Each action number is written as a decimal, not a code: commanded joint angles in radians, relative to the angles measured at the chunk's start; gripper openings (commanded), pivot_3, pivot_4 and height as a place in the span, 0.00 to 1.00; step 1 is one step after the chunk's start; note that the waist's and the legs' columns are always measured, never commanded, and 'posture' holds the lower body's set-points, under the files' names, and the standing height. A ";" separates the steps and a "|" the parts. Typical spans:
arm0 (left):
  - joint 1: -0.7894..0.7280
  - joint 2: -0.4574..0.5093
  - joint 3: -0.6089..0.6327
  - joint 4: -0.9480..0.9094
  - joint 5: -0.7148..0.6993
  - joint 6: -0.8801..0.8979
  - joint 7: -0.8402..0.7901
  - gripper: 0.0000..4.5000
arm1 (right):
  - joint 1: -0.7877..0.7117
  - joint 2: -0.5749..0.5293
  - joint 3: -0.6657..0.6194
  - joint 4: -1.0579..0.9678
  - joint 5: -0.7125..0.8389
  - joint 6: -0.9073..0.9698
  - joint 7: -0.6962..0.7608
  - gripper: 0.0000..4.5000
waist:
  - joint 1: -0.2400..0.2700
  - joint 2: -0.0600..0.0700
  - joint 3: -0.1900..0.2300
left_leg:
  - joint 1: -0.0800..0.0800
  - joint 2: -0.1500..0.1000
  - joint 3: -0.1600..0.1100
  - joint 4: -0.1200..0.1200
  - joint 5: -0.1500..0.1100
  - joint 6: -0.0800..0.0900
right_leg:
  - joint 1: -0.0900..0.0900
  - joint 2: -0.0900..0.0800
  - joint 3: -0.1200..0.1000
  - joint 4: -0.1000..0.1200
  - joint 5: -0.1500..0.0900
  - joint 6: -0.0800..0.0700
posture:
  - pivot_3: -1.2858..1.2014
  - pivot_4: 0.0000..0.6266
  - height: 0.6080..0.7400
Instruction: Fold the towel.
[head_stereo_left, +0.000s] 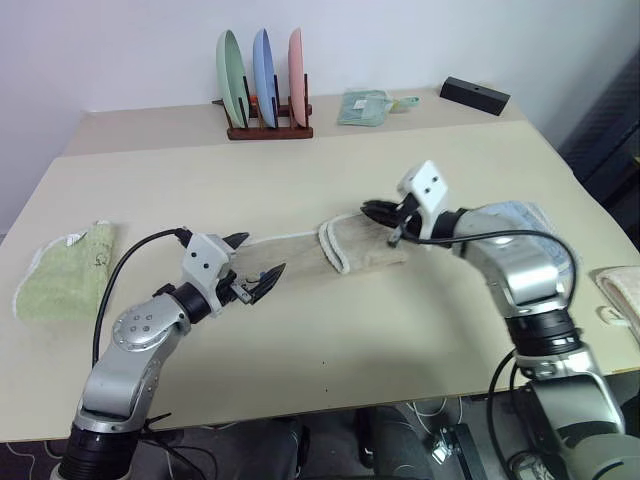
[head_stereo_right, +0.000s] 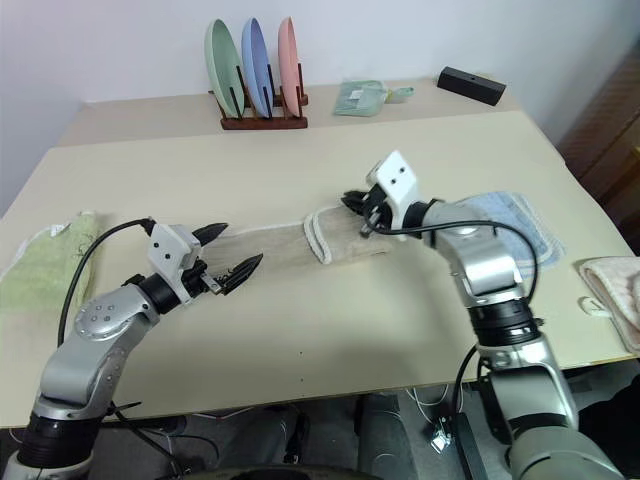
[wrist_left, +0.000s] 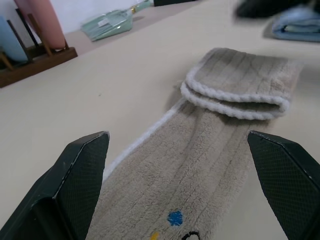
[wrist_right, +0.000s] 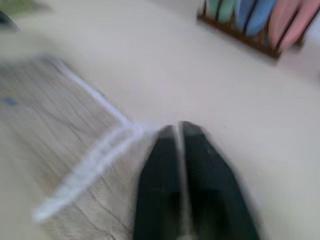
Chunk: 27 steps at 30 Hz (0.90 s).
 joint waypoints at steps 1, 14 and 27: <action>0.002 -0.007 0.009 -0.049 -0.011 0.003 0.015 1.00 | -0.020 0.023 -0.004 0.093 -0.039 -0.087 -0.015 0.01 | 0.000 0.000 0.000 | 0.000 0.000 0.000 0.000 0.000 0.000 | 0.000 0.000 0.000 0.000 0.000 0.000 | 0.52 0.24 0.96; 0.043 -0.009 0.016 -0.077 -0.016 0.015 0.030 1.00 | 0.046 0.025 0.068 0.154 -0.160 -0.234 0.018 0.01 | -0.002 0.000 0.000 | 0.003 0.000 0.000 0.000 0.000 0.000 | 0.002 0.001 0.000 0.001 0.000 0.000 | 0.52 0.24 0.96; 0.315 -0.234 0.245 -0.301 -0.465 0.337 0.292 1.00 | -0.008 -0.104 0.000 -0.186 -0.055 -0.240 0.211 0.98 | -0.004 0.000 0.000 | 0.001 0.001 0.000 0.000 -0.001 0.001 | 0.000 0.001 0.001 -0.001 0.000 0.000 | 0.52 0.24 0.96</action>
